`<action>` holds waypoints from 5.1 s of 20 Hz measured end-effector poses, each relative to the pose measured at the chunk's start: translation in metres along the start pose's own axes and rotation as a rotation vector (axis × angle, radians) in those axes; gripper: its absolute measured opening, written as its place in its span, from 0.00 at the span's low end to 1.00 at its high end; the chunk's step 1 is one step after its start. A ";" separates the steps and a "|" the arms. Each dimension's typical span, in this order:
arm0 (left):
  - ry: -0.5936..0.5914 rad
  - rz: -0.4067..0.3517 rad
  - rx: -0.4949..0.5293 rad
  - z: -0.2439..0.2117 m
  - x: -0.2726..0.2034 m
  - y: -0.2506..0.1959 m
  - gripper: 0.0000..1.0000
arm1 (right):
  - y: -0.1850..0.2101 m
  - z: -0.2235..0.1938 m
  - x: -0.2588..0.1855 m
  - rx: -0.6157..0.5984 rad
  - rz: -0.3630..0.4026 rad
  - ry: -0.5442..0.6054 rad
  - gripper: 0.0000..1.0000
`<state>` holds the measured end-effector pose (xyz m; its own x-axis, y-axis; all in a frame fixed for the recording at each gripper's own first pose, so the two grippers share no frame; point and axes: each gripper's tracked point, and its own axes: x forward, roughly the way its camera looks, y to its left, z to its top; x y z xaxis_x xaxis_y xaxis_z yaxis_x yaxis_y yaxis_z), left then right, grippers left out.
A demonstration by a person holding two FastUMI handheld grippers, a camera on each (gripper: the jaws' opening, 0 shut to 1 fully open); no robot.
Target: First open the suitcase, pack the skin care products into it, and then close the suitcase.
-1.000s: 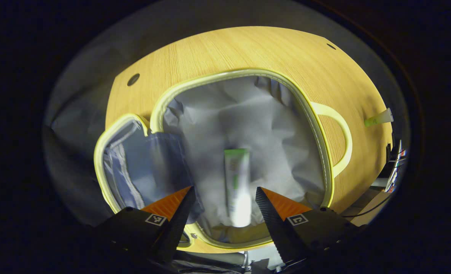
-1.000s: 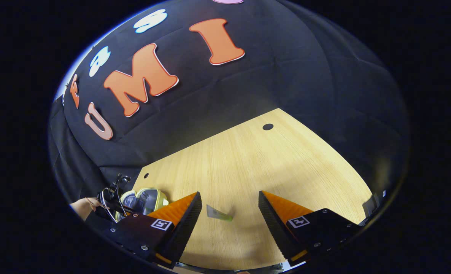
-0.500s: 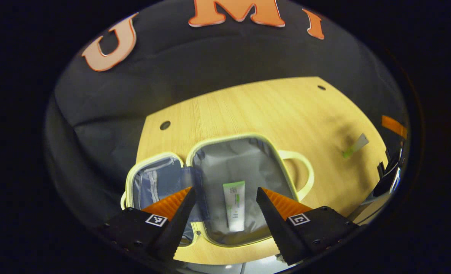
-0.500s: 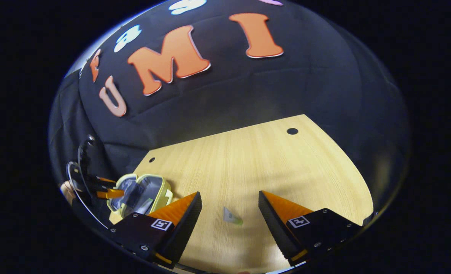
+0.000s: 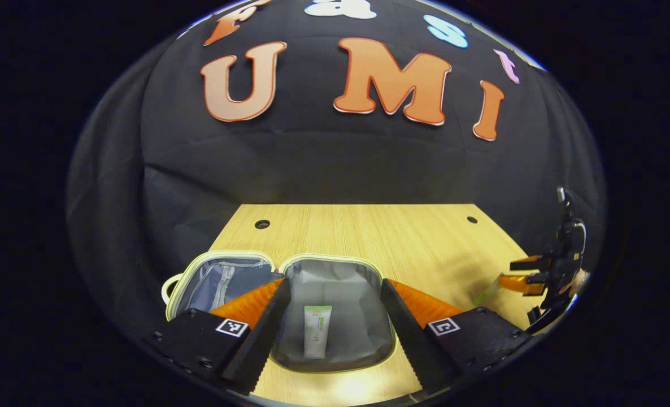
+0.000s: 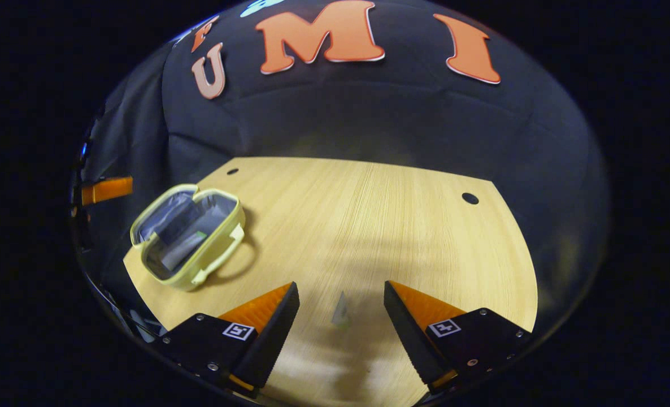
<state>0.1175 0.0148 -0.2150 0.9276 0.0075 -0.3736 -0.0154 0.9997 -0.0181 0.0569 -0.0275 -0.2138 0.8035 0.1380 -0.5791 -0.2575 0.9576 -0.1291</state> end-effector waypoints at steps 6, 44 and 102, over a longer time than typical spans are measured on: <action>-0.011 0.053 -0.075 -0.016 -0.027 0.015 0.99 | 0.003 -0.056 0.042 -0.046 0.009 0.182 0.79; 0.113 -0.105 -0.084 -0.058 -0.017 0.283 0.99 | 0.329 0.009 0.051 0.311 0.234 0.553 0.55; 0.160 -0.105 -0.082 0.096 -0.008 0.021 0.15 | 0.078 0.098 -0.086 0.389 0.110 -0.054 0.96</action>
<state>0.1461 0.0378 -0.1232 0.8545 -0.1071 -0.5083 0.0422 0.9896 -0.1375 0.0201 0.0596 -0.0952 0.8123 0.2484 -0.5276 -0.1301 0.9591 0.2513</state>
